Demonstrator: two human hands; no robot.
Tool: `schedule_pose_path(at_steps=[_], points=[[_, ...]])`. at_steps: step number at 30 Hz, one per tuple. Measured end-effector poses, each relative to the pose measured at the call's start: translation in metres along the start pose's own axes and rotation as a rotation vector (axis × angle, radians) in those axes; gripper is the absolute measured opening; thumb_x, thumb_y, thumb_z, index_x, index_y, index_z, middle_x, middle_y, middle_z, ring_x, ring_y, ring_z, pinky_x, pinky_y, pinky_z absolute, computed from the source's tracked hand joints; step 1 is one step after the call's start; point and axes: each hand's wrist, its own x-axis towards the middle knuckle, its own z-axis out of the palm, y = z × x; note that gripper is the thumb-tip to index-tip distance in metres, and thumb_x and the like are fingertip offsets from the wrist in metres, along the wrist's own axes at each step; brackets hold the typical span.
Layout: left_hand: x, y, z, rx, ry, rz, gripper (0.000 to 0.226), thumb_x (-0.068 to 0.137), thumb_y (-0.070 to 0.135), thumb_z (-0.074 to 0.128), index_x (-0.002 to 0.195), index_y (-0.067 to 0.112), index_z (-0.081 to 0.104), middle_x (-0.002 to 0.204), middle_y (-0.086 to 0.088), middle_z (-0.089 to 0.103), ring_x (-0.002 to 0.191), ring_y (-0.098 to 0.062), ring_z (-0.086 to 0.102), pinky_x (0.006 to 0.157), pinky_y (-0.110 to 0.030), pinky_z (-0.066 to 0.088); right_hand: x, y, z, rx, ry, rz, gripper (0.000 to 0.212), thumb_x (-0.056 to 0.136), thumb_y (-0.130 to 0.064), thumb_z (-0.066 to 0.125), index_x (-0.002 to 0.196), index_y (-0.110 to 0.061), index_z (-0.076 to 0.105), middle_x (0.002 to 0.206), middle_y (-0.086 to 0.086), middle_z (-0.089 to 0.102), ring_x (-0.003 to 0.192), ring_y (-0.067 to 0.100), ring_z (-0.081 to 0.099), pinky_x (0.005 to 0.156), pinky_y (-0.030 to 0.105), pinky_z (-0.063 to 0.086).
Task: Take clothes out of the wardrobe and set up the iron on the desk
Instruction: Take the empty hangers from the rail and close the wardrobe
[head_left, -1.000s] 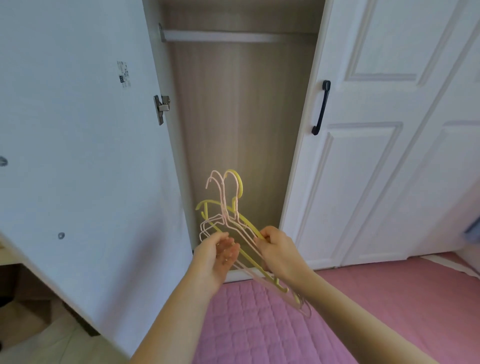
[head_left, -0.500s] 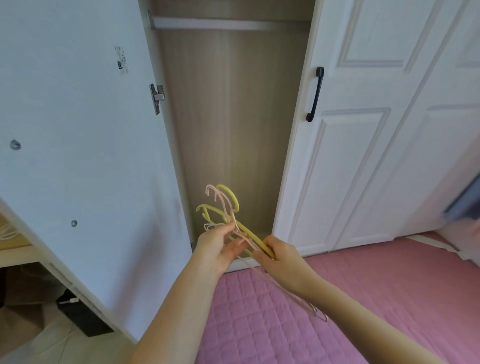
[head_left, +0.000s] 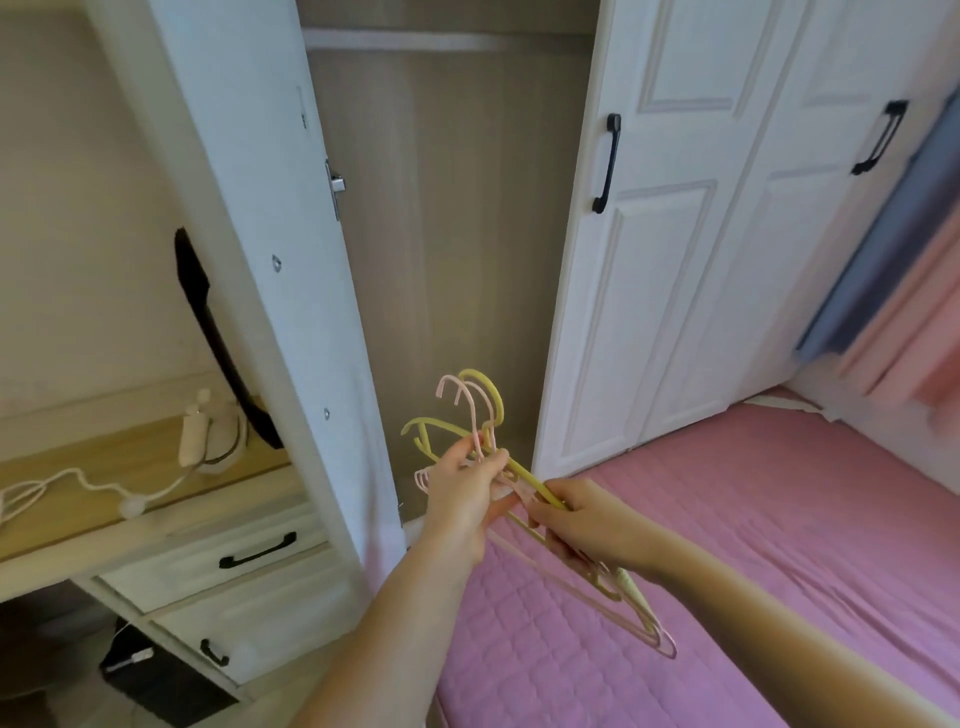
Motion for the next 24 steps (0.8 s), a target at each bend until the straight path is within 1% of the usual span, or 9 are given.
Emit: schedule_pose_path(at_steps=[5,8,12,14,16,17,18,20,24], points=[[-0.025,-0.012,-0.003,0.032,0.015,-0.049,0.025,0.091,0.007,0.062,0.115,0.012,0.067,0.079,-0.004,0.068,0.072,-0.022,0.068,0.068,-0.036,0.060,-0.029,0.004,0.019,0.093,0.051,0.131,0.024,0.097,-0.019,0.043,0.092,-0.001,0.060,0.069,0.005,0.062,0.050,0.017,0.059,0.051,0.026,0.050],[-0.038,-0.018,-0.002,0.064,0.006,-0.067,0.022,0.092,0.010,0.062,0.113,0.010,0.068,0.084,-0.007,0.071,0.073,-0.026,0.070,0.065,-0.037,0.061,-0.044,0.006,0.028,0.124,0.080,0.179,0.030,0.097,-0.024,0.044,0.100,0.002,0.059,0.071,0.004,0.055,0.048,0.015,0.051,0.047,0.025,0.044],[-0.052,-0.025,-0.002,0.206,-0.014,-0.031,0.014,0.093,0.018,0.061,0.105,0.015,0.068,0.093,-0.017,0.071,0.071,-0.026,0.070,0.060,-0.033,0.060,-0.061,0.011,0.040,0.182,0.118,0.206,0.025,0.098,-0.024,0.041,0.086,-0.009,0.056,0.067,0.002,0.046,0.046,0.012,0.040,0.042,0.023,0.036],[-0.060,-0.028,-0.004,0.309,-0.018,0.006,0.009,0.094,0.022,0.060,0.098,0.022,0.068,0.092,-0.015,0.072,0.076,-0.027,0.070,0.063,-0.038,0.061,-0.069,0.014,0.046,0.214,0.131,0.209,0.024,0.099,-0.025,0.041,0.082,-0.011,0.051,0.066,0.001,0.044,0.044,0.010,0.038,0.042,0.024,0.035],[-0.068,-0.029,-0.007,0.417,-0.040,0.054,0.012,0.095,0.023,0.058,0.086,0.028,0.066,0.085,-0.011,0.070,0.074,-0.026,0.066,0.073,-0.047,0.058,-0.076,0.016,0.051,0.253,0.148,0.210,0.025,0.099,-0.025,0.041,0.079,-0.012,0.048,0.065,0.000,0.043,0.042,0.009,0.035,0.041,0.023,0.032],[-0.073,-0.029,-0.008,0.434,-0.067,0.067,0.013,0.095,0.022,0.057,0.091,0.030,0.066,0.082,-0.011,0.066,0.073,-0.025,0.062,0.076,-0.047,0.056,-0.079,0.017,0.053,0.276,0.155,0.208,0.025,0.099,-0.024,0.040,0.078,-0.012,0.047,0.065,0.000,0.042,0.042,0.009,0.034,0.041,0.023,0.030],[-0.080,-0.029,-0.011,0.436,-0.093,0.066,0.017,0.095,0.020,0.056,0.103,0.030,0.066,0.080,-0.010,0.062,0.073,-0.023,0.058,0.075,-0.043,0.055,-0.083,0.017,0.055,0.307,0.156,0.206,0.025,0.099,-0.022,0.040,0.077,-0.013,0.046,0.065,0.000,0.042,0.042,0.009,0.033,0.041,0.023,0.028],[-0.092,-0.028,-0.015,0.450,-0.116,0.071,0.032,0.094,0.014,0.054,0.123,0.027,0.061,0.080,-0.004,0.058,0.076,-0.020,0.056,0.067,-0.034,0.051,-0.092,0.017,0.058,0.365,0.151,0.197,0.023,0.097,-0.019,0.040,0.076,-0.013,0.044,0.062,0.000,0.043,0.043,0.010,0.030,0.041,0.023,0.025],[-0.122,-0.025,-0.024,0.431,-0.109,0.078,0.032,0.094,0.013,0.054,0.123,0.022,0.062,0.098,-0.003,0.068,0.084,-0.019,0.065,0.075,-0.032,0.056,-0.110,0.016,0.066,0.453,0.143,0.188,0.022,0.096,-0.015,0.039,0.075,-0.013,0.044,0.058,-0.001,0.044,0.042,0.010,0.028,0.038,0.021,0.023]])
